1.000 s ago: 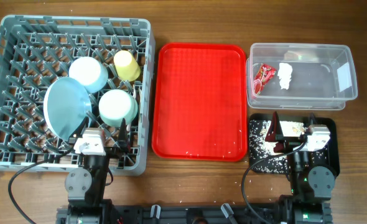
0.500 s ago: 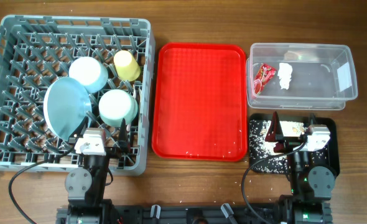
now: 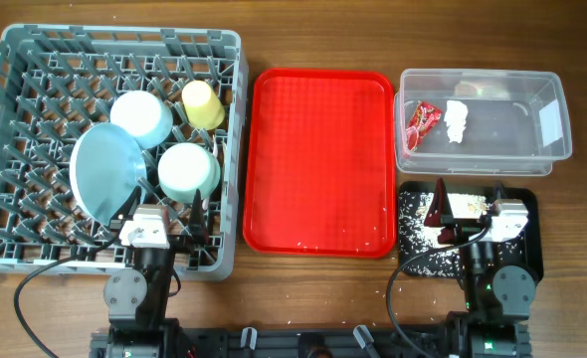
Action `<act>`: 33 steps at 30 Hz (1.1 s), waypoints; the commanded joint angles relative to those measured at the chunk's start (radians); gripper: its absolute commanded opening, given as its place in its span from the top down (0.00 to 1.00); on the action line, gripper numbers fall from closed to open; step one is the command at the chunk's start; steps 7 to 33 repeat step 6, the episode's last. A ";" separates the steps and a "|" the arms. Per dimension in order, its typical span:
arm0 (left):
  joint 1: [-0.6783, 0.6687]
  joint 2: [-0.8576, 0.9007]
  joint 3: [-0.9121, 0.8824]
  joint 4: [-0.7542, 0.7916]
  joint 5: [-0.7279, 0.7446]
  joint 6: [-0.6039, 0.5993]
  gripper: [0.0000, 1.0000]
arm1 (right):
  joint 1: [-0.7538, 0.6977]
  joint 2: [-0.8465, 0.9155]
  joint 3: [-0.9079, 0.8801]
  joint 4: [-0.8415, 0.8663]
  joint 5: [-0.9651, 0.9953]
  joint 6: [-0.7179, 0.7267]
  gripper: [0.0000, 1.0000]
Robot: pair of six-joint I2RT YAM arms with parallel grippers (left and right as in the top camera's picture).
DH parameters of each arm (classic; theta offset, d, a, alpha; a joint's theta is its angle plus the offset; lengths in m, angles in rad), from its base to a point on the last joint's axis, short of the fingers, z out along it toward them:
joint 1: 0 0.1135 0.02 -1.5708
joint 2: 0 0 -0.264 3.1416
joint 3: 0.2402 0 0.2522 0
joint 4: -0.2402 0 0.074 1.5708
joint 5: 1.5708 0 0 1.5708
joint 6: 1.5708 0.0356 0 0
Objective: Sort waste into correct bins and load items into the dishwasher rack
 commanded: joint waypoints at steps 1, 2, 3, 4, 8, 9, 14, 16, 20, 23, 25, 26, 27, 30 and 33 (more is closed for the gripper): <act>0.008 -0.004 -0.006 -0.004 -0.010 0.019 0.00 | -0.005 -0.006 -0.001 0.003 -0.008 -0.018 0.00; 0.008 -0.004 -0.006 -0.004 -0.010 0.019 0.00 | -0.005 -0.006 -0.001 0.003 -0.008 -0.018 0.00; 0.008 -0.004 -0.006 -0.004 -0.010 0.019 0.00 | -0.005 -0.006 -0.001 0.003 -0.008 -0.018 0.00; 0.008 -0.004 -0.006 -0.004 -0.010 0.019 0.00 | -0.005 -0.006 -0.001 0.003 -0.008 -0.018 0.00; 0.008 -0.004 -0.006 -0.004 -0.010 0.019 0.00 | -0.005 -0.006 -0.001 0.003 -0.008 -0.018 0.00; 0.008 -0.004 -0.006 -0.004 -0.010 0.019 0.00 | -0.005 -0.006 -0.001 0.003 -0.008 -0.018 0.00; 0.008 -0.004 -0.006 -0.004 -0.010 0.019 0.00 | -0.005 -0.006 -0.001 0.003 -0.008 -0.018 0.00; 0.008 -0.004 -0.006 -0.004 -0.010 0.019 0.00 | -0.005 -0.006 -0.001 0.003 -0.008 -0.018 0.00; 0.008 -0.004 -0.006 -0.004 -0.010 0.019 0.00 | -0.005 -0.006 -0.001 0.003 -0.008 -0.018 0.00; 0.008 -0.004 -0.006 -0.004 -0.010 0.019 0.00 | -0.005 -0.006 -0.001 0.003 -0.008 -0.018 0.00; 0.008 -0.004 -0.006 -0.004 -0.010 0.019 0.00 | -0.005 -0.006 -0.001 0.003 -0.008 -0.018 0.00; 0.008 -0.004 -0.006 -0.004 -0.010 0.019 0.00 | -0.005 -0.006 -0.001 0.003 -0.008 -0.018 0.00; 0.008 -0.004 -0.006 -0.004 -0.010 0.019 0.00 | -0.005 -0.006 -0.001 0.003 -0.008 -0.018 0.00; 0.008 -0.004 -0.006 -0.004 -0.010 0.019 0.00 | -0.005 -0.006 -0.001 0.003 -0.008 -0.018 0.00; 0.008 -0.004 -0.006 -0.004 -0.010 0.019 0.00 | -0.005 -0.006 -0.001 0.003 -0.008 -0.018 0.00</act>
